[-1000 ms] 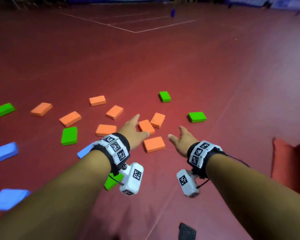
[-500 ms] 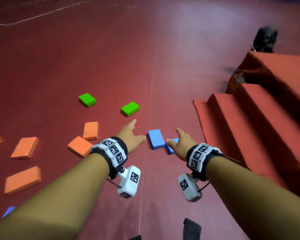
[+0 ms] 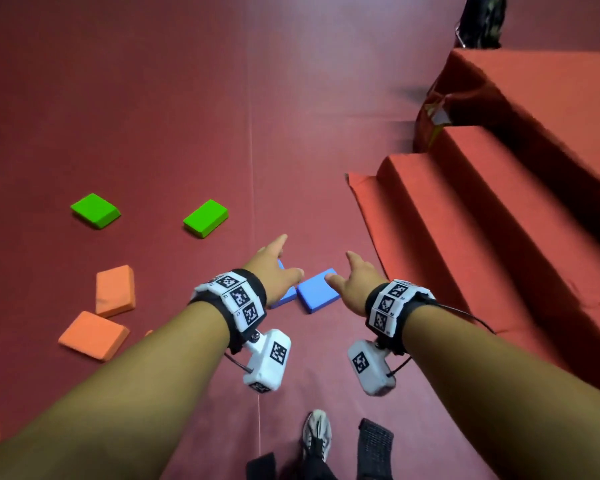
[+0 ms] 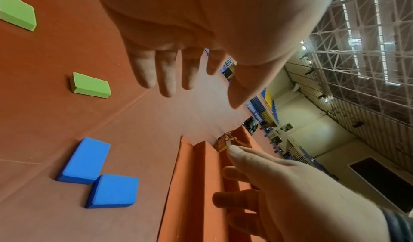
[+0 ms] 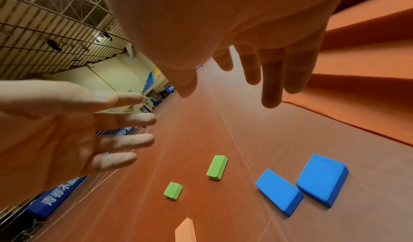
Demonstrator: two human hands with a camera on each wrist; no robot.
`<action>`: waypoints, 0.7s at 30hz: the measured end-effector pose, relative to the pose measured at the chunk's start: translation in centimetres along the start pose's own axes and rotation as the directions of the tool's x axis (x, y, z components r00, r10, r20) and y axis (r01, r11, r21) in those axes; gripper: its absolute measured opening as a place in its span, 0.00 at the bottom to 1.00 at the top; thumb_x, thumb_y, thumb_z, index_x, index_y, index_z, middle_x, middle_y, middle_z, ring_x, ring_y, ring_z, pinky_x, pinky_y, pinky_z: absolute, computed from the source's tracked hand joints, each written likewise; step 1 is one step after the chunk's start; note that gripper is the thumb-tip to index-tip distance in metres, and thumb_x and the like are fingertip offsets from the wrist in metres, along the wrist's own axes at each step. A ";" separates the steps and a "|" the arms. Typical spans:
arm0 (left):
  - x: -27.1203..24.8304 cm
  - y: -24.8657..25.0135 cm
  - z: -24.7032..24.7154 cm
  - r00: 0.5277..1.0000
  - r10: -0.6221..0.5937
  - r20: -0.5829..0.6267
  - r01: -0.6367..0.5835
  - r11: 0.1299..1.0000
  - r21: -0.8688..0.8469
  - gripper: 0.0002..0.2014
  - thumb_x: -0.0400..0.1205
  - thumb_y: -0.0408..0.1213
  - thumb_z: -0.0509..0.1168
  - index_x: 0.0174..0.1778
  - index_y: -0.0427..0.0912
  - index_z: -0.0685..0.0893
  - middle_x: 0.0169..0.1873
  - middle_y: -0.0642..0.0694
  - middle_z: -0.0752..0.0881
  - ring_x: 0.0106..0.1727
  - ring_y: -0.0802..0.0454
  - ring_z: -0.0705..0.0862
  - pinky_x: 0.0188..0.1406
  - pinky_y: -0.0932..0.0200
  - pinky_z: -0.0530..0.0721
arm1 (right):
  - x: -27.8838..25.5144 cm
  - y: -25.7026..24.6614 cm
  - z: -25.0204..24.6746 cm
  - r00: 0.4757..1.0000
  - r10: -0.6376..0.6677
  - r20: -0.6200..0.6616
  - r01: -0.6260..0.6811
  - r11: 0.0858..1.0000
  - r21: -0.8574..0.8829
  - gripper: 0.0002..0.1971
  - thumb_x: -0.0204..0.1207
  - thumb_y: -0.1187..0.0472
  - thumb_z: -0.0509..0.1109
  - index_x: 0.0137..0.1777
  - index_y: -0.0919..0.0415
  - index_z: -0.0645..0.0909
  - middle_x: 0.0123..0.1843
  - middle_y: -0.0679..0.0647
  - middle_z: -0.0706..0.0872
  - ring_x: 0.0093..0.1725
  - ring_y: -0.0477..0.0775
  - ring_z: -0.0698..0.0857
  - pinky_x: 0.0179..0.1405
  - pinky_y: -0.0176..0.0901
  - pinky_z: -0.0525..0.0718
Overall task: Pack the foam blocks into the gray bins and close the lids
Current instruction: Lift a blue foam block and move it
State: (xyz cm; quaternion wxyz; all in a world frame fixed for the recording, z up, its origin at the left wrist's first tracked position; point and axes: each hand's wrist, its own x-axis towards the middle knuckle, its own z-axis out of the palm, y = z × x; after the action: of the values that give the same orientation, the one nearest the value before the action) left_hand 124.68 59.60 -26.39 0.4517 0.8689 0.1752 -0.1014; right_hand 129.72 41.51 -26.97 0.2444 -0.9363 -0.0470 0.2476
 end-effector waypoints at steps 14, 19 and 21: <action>23.0 -1.9 0.8 0.988 -0.109 0.109 0.122 0.986 -0.115 0.39 0.79 0.43 0.70 0.84 0.51 0.59 0.75 0.47 0.74 0.70 0.50 0.77 0.73 0.55 0.71 | 22.4 -1.5 -0.4 0.985 0.091 0.147 -0.082 0.994 -0.068 0.39 0.80 0.41 0.63 0.86 0.52 0.51 0.83 0.59 0.65 0.78 0.62 0.70 0.77 0.53 0.68; 33.9 -10.0 6.3 0.964 -0.208 0.166 0.242 0.945 -0.221 0.37 0.80 0.42 0.70 0.83 0.48 0.61 0.73 0.48 0.75 0.67 0.49 0.80 0.62 0.59 0.75 | 33.4 3.0 6.7 0.966 0.171 0.193 -0.151 0.982 -0.112 0.38 0.80 0.45 0.65 0.86 0.53 0.53 0.81 0.57 0.69 0.77 0.59 0.73 0.75 0.47 0.70; 37.3 -14.6 9.5 0.936 -0.290 0.202 0.339 0.895 -0.288 0.42 0.74 0.46 0.72 0.83 0.47 0.61 0.73 0.46 0.76 0.67 0.46 0.81 0.66 0.53 0.77 | 37.7 5.8 10.9 0.946 0.227 0.230 -0.196 0.970 -0.147 0.38 0.80 0.46 0.65 0.86 0.54 0.52 0.80 0.57 0.72 0.76 0.59 0.74 0.75 0.48 0.70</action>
State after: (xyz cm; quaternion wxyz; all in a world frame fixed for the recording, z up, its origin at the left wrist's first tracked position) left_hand 152.94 67.47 -55.21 0.5755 0.7343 0.2925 -0.2102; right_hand 157.15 48.99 -54.63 0.1512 -0.9113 0.0090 0.3828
